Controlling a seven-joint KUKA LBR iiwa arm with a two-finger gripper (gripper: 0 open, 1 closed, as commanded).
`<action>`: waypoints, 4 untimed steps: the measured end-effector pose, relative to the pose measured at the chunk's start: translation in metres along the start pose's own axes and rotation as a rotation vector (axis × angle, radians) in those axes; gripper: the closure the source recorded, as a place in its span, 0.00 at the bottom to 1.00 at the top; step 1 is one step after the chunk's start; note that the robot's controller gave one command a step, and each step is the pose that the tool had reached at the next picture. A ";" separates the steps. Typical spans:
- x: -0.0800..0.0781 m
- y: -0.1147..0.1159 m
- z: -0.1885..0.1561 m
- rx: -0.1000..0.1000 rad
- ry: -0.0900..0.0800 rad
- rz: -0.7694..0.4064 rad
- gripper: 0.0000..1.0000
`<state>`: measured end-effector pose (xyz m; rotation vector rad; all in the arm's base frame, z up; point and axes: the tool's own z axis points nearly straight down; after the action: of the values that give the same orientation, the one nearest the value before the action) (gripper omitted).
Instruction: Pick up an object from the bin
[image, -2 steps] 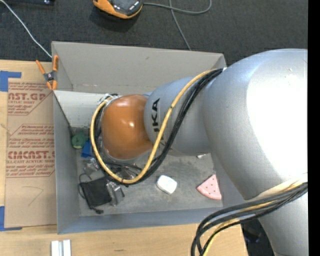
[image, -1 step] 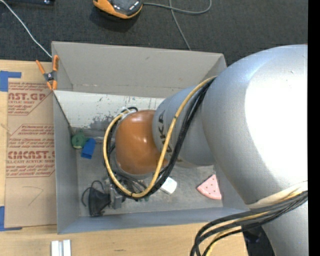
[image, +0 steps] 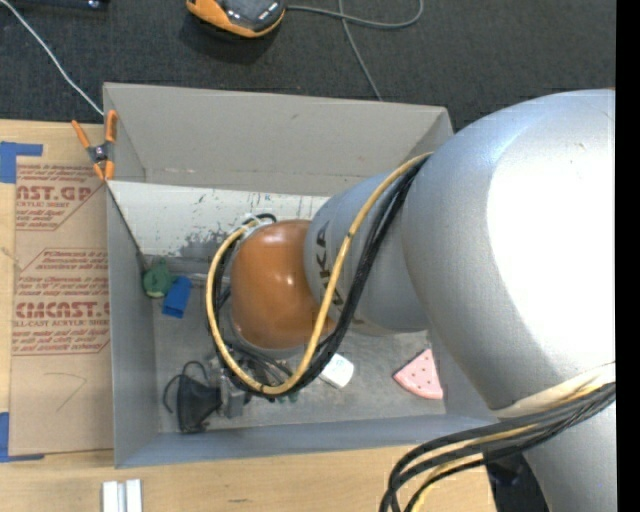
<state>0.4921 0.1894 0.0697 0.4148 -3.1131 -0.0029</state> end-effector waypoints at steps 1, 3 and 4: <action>0.000 0.000 0.000 0.000 0.000 0.000 1.00; -0.005 -0.008 -0.015 -0.002 -0.005 -0.032 1.00; -0.011 0.017 -0.001 -0.001 0.000 -0.002 1.00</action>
Offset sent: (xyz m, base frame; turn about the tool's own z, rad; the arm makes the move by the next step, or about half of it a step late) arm -0.0079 0.0013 0.1469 0.0046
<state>0.4978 0.2086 0.0710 0.4181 -3.1121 -0.0051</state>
